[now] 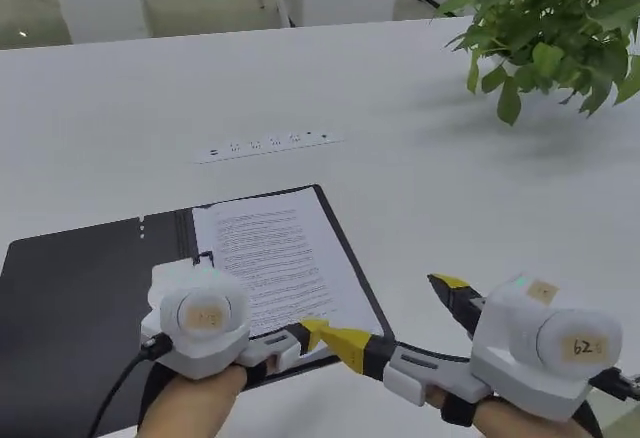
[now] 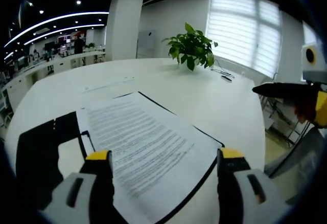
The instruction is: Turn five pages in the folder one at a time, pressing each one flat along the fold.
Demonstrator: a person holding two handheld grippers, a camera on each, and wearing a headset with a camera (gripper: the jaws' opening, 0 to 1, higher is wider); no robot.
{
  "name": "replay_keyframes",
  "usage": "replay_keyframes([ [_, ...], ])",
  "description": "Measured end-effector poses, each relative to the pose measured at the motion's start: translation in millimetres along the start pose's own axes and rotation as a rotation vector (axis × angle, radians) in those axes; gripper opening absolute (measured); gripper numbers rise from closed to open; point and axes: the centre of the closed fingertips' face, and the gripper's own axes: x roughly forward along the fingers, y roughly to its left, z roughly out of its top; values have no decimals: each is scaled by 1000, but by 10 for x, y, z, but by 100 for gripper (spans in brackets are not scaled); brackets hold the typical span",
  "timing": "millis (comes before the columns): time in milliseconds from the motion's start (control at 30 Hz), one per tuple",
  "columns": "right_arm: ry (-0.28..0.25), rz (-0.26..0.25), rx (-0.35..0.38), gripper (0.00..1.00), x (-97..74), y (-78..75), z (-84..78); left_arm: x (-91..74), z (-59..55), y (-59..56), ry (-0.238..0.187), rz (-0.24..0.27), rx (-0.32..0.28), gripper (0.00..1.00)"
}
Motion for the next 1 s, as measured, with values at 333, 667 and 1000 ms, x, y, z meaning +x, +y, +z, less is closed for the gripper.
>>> replay_keyframes([
  [333, -1, -12, 12, 92, 30, -69, 6, 245, -40, -86, -4, 2, 18, 81],
  [667, 14, -17, 35, 91, 93, -114, -41, 368, -110, -117, 7, 11, 41, 75],
  [1000, 27, -13, 61, 90, 153, -95, -101, 421, -259, -78, 48, 50, 121, 70],
])
